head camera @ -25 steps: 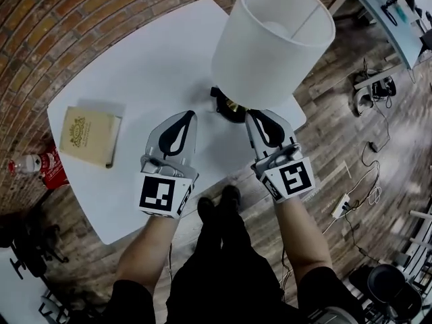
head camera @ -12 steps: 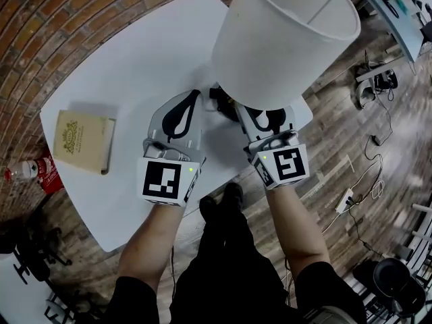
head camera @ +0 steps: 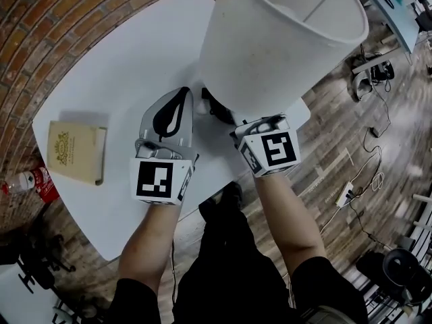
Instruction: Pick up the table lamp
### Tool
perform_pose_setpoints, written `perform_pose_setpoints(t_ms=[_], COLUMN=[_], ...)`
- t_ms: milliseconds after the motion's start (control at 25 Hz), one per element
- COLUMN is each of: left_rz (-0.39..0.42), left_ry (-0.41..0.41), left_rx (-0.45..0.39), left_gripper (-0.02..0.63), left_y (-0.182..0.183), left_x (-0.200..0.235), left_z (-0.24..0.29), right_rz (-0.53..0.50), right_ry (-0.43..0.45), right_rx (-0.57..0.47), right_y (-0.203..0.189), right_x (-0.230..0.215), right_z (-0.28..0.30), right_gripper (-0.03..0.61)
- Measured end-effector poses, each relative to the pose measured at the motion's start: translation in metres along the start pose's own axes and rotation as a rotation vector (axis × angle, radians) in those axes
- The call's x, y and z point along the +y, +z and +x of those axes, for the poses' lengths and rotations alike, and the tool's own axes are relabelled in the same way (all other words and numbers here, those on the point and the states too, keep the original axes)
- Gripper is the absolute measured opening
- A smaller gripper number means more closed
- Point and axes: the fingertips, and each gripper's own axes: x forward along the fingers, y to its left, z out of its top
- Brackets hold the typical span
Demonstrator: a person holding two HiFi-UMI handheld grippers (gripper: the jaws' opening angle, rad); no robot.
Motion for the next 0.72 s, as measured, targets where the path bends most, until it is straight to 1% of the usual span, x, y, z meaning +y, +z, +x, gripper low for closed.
perform_pose_setpoints(t_ms=[240,360,480,600,720], left_rz=[0.003,0.002,0.000,0.005,0.015], left_ry=[0.007,0.010,0.016,0.017,0.016], left_rx=[-0.006,-0.008,-0.009,-0.011,-0.011], left_gripper=[0.008,0.008,0.008,0.008,0.008], left_y=[0.001,0.001,0.000,0.000,-0.003], left_x=[0.009,0.012,0.016,0.016,0.016], left_z=[0.006,0.008,0.009,0.011,0.013], right_rz=[-0.010,-0.004,-0.001,-0.007,-0.015], right_ry=[0.007,-0.015,-0.058,-0.087,-0.090], right_rx=[-0.028,-0.057,-0.091,-0.116,-0.122], right_y=[0.006,0.007,0.010,0.012,0.013], right_x=[0.002,-0.002,-0.006,-0.008,-0.008], right_z=[0.017,0.021,0.022,0.020,0.021], right_gripper=[0.247,0.214,0.168,0.143,0.137])
